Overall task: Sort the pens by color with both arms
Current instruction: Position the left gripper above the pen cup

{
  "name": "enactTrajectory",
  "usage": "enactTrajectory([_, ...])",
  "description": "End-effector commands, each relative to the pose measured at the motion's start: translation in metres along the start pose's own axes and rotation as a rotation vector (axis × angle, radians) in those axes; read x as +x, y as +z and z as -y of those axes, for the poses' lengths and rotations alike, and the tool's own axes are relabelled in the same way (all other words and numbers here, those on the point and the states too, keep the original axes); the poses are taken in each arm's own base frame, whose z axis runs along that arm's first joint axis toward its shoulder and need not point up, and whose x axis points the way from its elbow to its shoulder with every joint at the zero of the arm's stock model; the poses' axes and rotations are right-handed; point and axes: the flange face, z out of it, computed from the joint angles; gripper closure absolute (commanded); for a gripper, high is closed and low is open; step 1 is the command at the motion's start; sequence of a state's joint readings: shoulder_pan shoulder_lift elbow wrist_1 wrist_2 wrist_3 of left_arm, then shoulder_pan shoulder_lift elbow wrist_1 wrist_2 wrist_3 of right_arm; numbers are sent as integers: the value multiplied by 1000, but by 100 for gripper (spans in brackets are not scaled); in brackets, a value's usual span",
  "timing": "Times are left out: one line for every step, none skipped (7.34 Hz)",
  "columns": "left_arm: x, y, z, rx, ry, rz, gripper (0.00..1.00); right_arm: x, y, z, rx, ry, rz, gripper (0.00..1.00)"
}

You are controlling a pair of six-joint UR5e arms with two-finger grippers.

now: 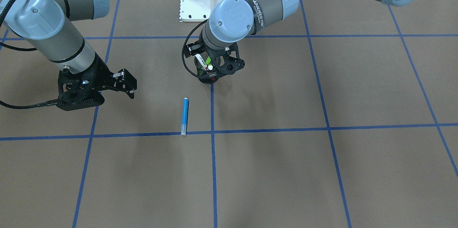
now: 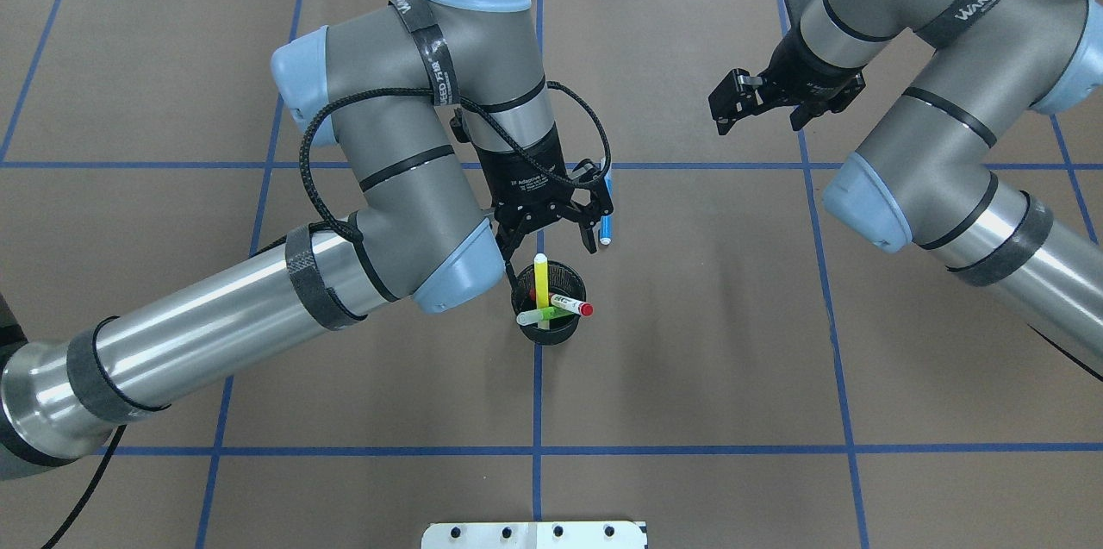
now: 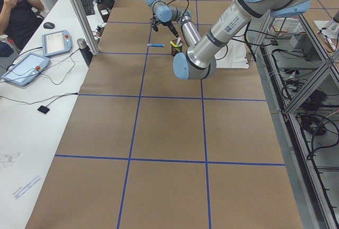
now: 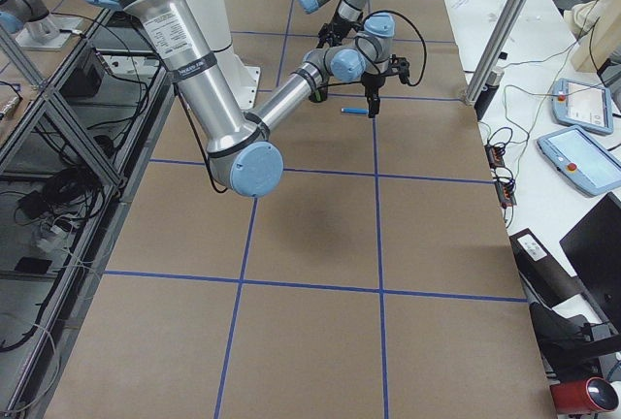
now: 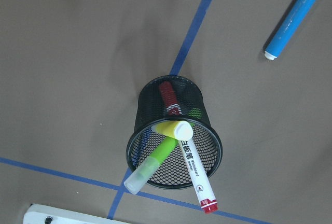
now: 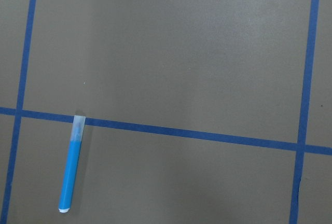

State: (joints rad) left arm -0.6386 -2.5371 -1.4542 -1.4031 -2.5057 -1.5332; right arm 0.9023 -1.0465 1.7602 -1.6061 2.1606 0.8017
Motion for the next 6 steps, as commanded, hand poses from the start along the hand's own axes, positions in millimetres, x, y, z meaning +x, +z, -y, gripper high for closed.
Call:
enactTrajectory([9, 23, 22, -2, -50, -31, 1, 2, 1, 0, -1, 5, -4, 1])
enactTrajectory([13, 28, 29, -3, -61, -43, 1, 0, 4, -1, -6, 3, -5, 1])
enactTrajectory([14, 38, 26, -9, -62, -32, 2, -1, 6, -2, -7, 2, -8, 1])
enactTrajectory([14, 39, 25, -12, -82, -31, 3, -3, 9, -3, -10, 3, -10, 1])
enactTrajectory([15, 49, 17, -23, -90, -22, 4, -5, 11, -5, -15, 2, -9, 1])
enactTrajectory([16, 54, 12, -29, -91, -16, 4, -5, 13, -6, -17, 2, -10, 1])
